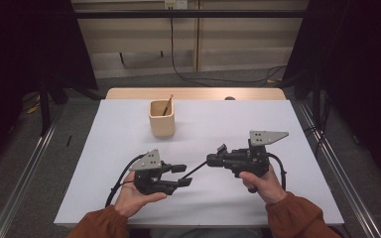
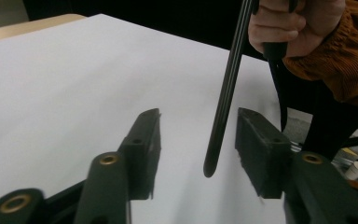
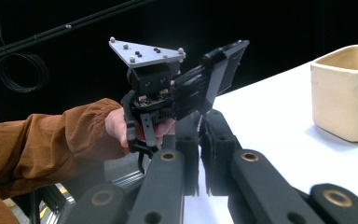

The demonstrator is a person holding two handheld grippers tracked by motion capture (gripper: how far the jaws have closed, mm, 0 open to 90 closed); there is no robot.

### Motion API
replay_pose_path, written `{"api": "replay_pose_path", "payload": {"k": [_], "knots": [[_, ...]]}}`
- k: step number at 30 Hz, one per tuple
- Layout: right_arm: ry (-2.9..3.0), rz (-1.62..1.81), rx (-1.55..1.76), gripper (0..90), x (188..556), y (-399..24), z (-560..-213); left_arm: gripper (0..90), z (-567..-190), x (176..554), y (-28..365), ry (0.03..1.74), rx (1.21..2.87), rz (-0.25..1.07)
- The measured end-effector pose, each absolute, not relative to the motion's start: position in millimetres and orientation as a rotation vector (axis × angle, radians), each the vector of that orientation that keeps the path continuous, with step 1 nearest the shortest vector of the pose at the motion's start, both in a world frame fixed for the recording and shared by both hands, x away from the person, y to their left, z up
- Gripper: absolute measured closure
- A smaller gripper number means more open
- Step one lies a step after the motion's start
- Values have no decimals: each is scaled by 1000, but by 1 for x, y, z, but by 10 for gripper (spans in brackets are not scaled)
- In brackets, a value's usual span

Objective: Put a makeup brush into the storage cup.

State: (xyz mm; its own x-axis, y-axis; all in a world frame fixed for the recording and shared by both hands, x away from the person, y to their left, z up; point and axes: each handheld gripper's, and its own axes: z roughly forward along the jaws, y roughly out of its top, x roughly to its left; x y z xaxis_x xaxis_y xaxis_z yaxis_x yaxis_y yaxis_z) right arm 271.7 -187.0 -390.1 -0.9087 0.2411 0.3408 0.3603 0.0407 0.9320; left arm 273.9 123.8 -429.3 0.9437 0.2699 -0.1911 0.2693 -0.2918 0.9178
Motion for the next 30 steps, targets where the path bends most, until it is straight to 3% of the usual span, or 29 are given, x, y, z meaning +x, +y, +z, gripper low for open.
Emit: {"api": "replay_pose_path", "payload": {"k": [8, 12, 15, 21, 30], "knots": [[-2198, -2026, -640, 856, 272, -191, -389, 170, -427, 275, 129, 457, 1867, 24], [-2200, -2027, -641, 855, 273, -193, -389, 89, -426, 274, 131, 460, 1857, 21], [-2199, -2031, -645, 856, 273, -195, -389, 48, -425, 274, 132, 466, 1860, 28], [-2209, -2021, -655, 856, 273, -199, -387, 33, -425, 274, 136, 424, 1864, -5], [-2229, -2001, -671, 856, 274, -206, -386, 24, -420, 273, 148, 459, 1820, 47]]}}
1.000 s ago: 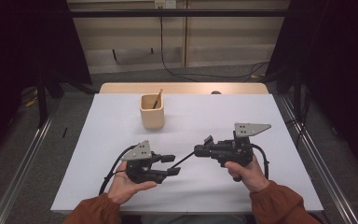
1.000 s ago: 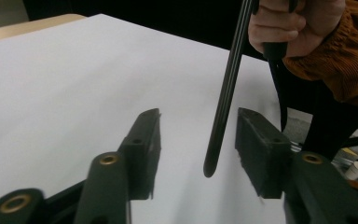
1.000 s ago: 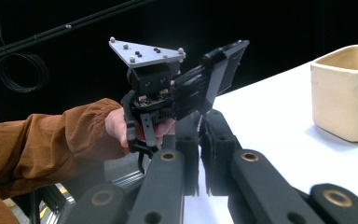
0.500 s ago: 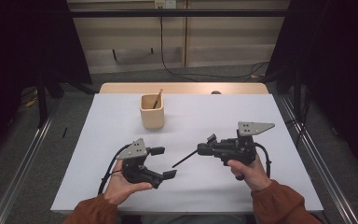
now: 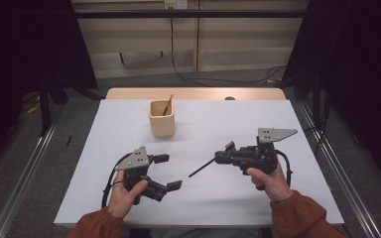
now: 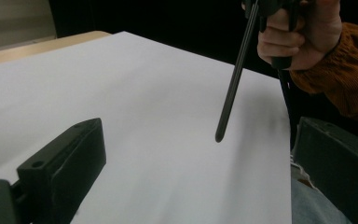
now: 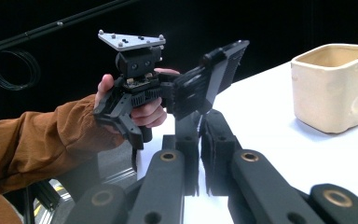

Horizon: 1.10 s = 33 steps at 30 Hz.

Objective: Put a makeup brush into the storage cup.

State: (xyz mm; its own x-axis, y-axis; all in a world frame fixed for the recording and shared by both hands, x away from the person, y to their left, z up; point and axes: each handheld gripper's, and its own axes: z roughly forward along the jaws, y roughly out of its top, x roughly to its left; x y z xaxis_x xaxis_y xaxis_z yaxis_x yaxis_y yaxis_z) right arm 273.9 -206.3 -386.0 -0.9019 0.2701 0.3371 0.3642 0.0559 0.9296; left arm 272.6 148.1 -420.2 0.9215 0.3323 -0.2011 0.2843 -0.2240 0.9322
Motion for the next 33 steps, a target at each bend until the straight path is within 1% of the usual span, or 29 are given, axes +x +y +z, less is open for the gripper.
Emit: {"api": "replay_pose_path", "payload": {"k": [2, 9, 16, 33], "knots": [[-2245, -1995, -679, 856, 274, -207, -386, 18, -421, 273, 151, 479, 1808, 35], [-2248, -1981, -719, 856, 277, -214, -386, 18, -421, 271, 160, 498, 1805, 79], [-2259, -1916, -703, 855, 280, -214, -385, 18, -424, 269, 158, 500, 1823, 69], [-2379, -1727, -618, 854, 291, -199, -367, 18, -424, 267, 156, 488, 1837, 63]]}}
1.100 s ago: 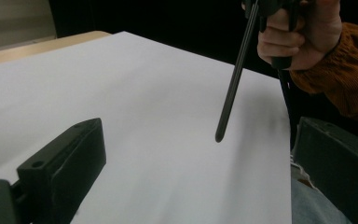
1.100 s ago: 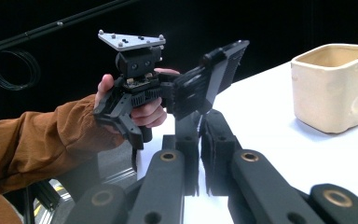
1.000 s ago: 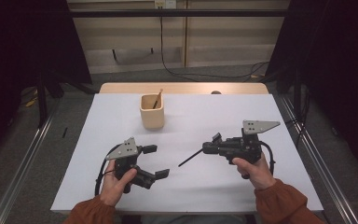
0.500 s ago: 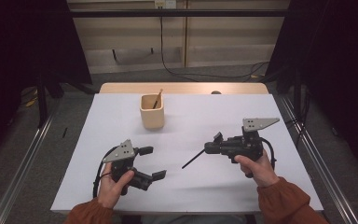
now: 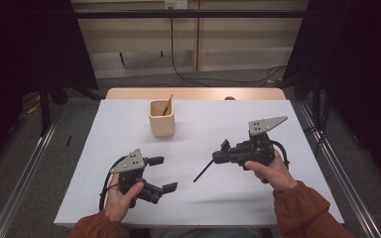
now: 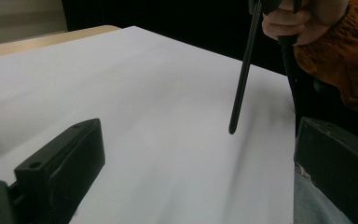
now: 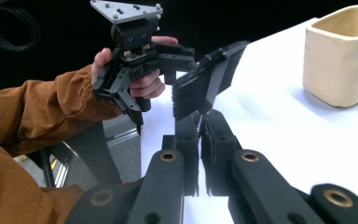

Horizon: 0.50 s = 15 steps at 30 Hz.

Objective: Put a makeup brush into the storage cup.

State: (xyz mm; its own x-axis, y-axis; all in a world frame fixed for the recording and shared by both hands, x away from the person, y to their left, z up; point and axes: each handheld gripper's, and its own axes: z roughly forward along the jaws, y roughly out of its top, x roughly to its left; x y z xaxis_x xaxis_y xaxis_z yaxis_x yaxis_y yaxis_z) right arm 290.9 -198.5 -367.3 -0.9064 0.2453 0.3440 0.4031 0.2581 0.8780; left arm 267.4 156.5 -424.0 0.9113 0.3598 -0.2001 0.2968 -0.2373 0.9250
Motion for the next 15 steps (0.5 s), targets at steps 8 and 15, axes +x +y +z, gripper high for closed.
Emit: {"api": "replay_pose_path", "payload": {"k": [8, 15], "knots": [[-2427, -1662, -635, 854, 298, -196, -359, 19, -424, 268, 157, 497, 1838, 69], [-2490, -1576, -621, 855, 301, -192, -350, 19, -424, 268, 156, 496, 1840, 58]]}}
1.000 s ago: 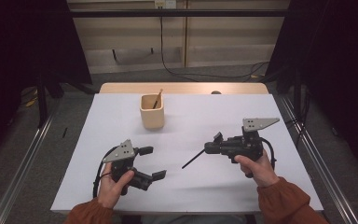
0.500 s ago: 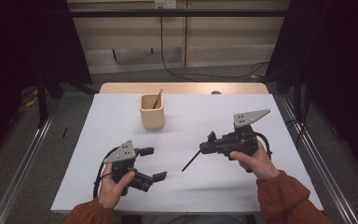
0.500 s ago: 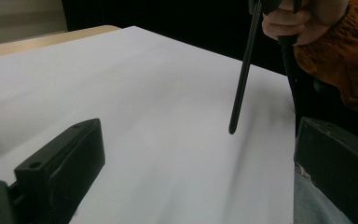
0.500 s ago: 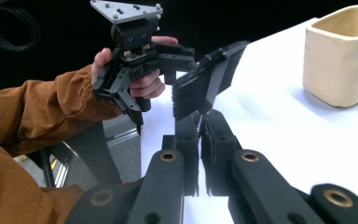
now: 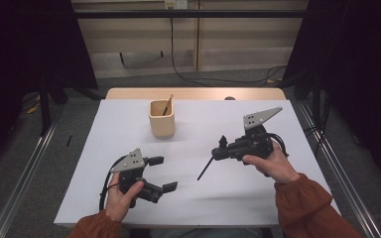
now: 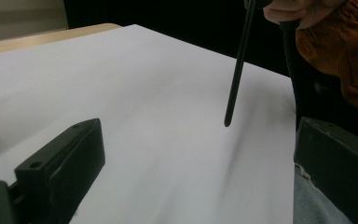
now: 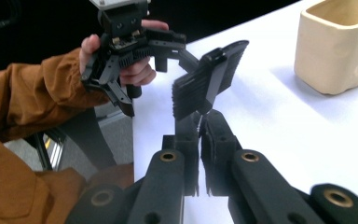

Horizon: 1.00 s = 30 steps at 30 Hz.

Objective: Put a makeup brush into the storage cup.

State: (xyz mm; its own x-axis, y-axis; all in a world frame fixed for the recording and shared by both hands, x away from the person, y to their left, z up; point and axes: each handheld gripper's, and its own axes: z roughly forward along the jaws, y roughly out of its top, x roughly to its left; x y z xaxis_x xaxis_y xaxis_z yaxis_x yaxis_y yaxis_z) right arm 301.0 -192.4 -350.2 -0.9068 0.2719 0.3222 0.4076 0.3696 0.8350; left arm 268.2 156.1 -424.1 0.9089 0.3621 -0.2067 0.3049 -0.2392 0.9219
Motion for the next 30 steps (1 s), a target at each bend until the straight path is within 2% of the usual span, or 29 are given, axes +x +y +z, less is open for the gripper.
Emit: {"api": "replay_pose_path", "payload": {"k": [14, 30], "knots": [[-2597, -1360, -601, 855, 312, -180, -338, 19, -421, 269, 155, 490, 1840, 63], [-2634, -1228, -589, 855, 318, -169, -344, 19, -422, 271, 149, 486, 1851, 31]]}}
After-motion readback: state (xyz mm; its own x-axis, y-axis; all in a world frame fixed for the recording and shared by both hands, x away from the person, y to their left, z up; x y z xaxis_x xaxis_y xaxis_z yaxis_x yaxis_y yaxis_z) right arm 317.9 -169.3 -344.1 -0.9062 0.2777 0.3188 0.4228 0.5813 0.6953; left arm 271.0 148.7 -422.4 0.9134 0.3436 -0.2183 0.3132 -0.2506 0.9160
